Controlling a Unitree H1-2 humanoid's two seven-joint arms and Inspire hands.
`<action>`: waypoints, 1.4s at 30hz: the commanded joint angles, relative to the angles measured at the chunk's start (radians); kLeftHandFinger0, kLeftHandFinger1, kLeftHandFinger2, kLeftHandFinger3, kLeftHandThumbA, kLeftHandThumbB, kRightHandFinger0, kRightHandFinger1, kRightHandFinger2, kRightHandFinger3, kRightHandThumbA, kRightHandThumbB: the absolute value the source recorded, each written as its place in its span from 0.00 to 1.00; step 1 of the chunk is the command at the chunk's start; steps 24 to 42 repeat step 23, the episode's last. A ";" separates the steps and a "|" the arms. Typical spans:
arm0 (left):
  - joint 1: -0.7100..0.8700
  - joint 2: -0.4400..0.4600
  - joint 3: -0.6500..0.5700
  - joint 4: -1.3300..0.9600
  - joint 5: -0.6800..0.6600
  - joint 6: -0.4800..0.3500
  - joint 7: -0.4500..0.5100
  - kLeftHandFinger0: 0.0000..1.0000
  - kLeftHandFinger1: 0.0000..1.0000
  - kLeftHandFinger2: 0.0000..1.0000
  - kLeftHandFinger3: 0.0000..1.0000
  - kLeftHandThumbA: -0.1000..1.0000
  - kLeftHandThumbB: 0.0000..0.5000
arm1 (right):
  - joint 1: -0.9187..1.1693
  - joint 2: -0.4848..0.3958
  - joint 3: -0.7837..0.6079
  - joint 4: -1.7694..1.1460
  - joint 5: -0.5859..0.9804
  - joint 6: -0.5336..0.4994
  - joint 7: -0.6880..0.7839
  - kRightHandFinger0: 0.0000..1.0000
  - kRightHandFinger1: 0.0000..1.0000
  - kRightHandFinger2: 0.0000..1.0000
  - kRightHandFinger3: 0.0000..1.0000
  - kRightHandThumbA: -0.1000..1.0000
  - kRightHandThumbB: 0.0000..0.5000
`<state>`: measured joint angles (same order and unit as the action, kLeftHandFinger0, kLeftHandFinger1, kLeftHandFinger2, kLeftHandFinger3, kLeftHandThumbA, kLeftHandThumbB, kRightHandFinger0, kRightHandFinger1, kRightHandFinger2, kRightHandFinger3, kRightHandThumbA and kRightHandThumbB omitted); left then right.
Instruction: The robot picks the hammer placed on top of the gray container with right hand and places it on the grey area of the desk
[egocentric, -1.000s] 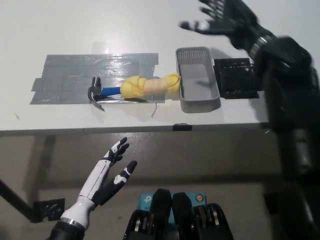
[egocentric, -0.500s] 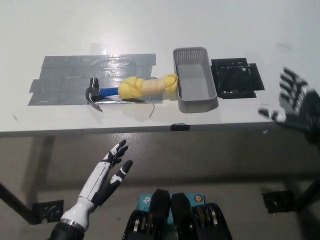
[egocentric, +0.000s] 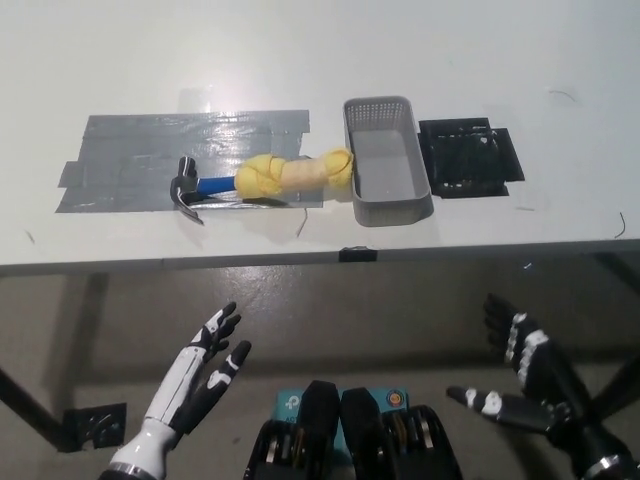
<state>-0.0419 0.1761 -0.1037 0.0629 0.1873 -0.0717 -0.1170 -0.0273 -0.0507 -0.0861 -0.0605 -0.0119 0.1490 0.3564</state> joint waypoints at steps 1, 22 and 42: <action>-0.016 -0.021 0.031 -0.015 -0.022 -0.085 0.050 1.00 1.00 1.00 1.00 0.91 0.30 | -0.026 -0.037 0.036 0.070 -0.061 -0.281 -0.062 1.00 1.00 1.00 1.00 1.00 0.31; 0.004 -0.034 0.076 -0.014 -0.022 -0.094 0.056 1.00 1.00 1.00 1.00 0.90 0.22 | -0.077 -0.077 0.116 0.114 -0.109 -0.290 -0.125 1.00 1.00 1.00 1.00 1.00 0.35; 0.005 -0.033 0.076 -0.014 -0.020 -0.095 0.056 1.00 1.00 1.00 1.00 0.91 0.21 | -0.077 -0.077 0.117 0.113 -0.109 -0.290 -0.126 1.00 1.00 1.00 1.00 1.00 0.34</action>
